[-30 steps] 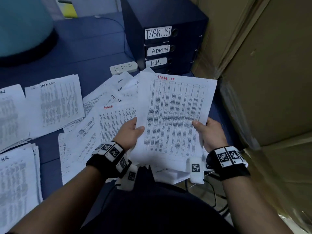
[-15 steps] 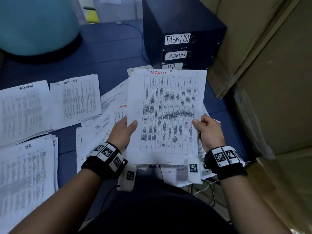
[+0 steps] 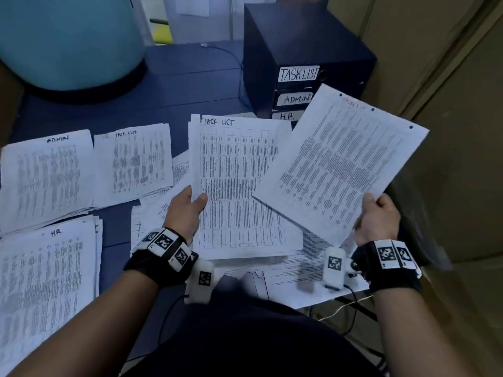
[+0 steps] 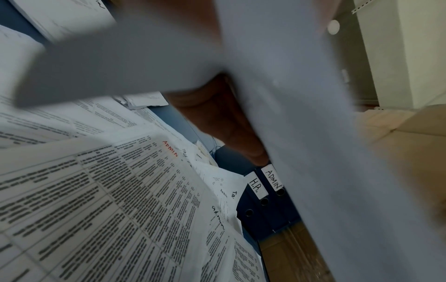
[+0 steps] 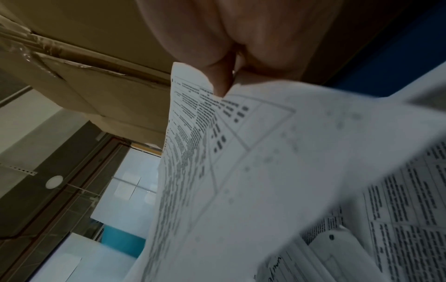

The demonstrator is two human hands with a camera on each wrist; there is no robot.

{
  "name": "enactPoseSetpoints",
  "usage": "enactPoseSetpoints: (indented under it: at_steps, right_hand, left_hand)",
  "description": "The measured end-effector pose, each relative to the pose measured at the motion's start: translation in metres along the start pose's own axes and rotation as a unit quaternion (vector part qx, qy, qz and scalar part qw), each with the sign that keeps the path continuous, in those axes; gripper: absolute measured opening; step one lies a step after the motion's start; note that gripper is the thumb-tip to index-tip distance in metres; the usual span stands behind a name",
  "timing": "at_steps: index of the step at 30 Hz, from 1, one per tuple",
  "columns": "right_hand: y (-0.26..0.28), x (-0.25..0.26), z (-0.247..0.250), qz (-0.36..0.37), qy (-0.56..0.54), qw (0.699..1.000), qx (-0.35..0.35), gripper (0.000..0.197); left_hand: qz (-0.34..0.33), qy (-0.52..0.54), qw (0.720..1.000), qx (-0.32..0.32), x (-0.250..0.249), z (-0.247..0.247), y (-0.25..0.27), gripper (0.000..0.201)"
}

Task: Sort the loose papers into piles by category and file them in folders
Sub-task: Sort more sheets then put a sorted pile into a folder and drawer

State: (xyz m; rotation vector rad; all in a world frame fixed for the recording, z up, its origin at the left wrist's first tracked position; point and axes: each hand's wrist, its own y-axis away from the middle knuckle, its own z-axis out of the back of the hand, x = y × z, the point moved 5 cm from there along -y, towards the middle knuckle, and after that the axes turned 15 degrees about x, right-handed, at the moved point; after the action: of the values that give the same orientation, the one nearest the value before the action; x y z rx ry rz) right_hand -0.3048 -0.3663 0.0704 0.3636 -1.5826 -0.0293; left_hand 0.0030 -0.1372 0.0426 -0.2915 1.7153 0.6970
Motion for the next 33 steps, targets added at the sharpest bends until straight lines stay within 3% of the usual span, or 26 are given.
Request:
enactPoseSetpoints:
  at_steps: [3, 7, 8, 13, 17, 23, 28, 33]
  right_hand:
    - [-0.002, -0.001, 0.003, -0.005, -0.017, 1.0, 0.008, 0.024]
    - [-0.001, 0.001, -0.01, -0.005, -0.029, 0.998, 0.055, 0.026]
    - [-0.001, 0.0, -0.016, -0.007, -0.033, 0.997, 0.068, 0.027]
    - [0.01, -0.009, -0.053, -0.026, 0.026, 0.986, 0.16, 0.017]
    - [0.02, -0.012, -0.082, -0.036, 0.073, 0.97, 0.229, 0.034]
    - [0.02, -0.019, -0.097, -0.071, 0.043, 0.957, 0.277, 0.015]
    - [0.014, -0.012, -0.097, -0.056, 0.067, 0.962, 0.26, 0.019]
    - [-0.008, -0.002, -0.068, -0.049, -0.024, 0.989, 0.136, 0.023]
  left_hand:
    - [0.011, 0.019, 0.999, -0.023, -0.008, -0.002, 0.003, 0.06]
    - [-0.001, 0.029, 0.999, -0.025, -0.003, 0.001, 0.002, 0.08]
    - [-0.005, 0.03, 0.999, -0.012, -0.002, 0.001, 0.002, 0.077]
    - [-0.015, 0.007, 1.0, -0.005, -0.008, -0.007, 0.007, 0.026]
    - [-0.021, 0.005, 1.0, 0.0, -0.01, -0.012, 0.011, 0.024]
    - [-0.023, 0.024, 0.999, -0.023, -0.012, -0.009, 0.016, 0.027]
    - [-0.008, 0.053, 0.997, -0.046, -0.013, -0.007, 0.017, 0.035]
    - [0.008, 0.042, 0.996, -0.082, -0.011, 0.003, 0.015, 0.049]
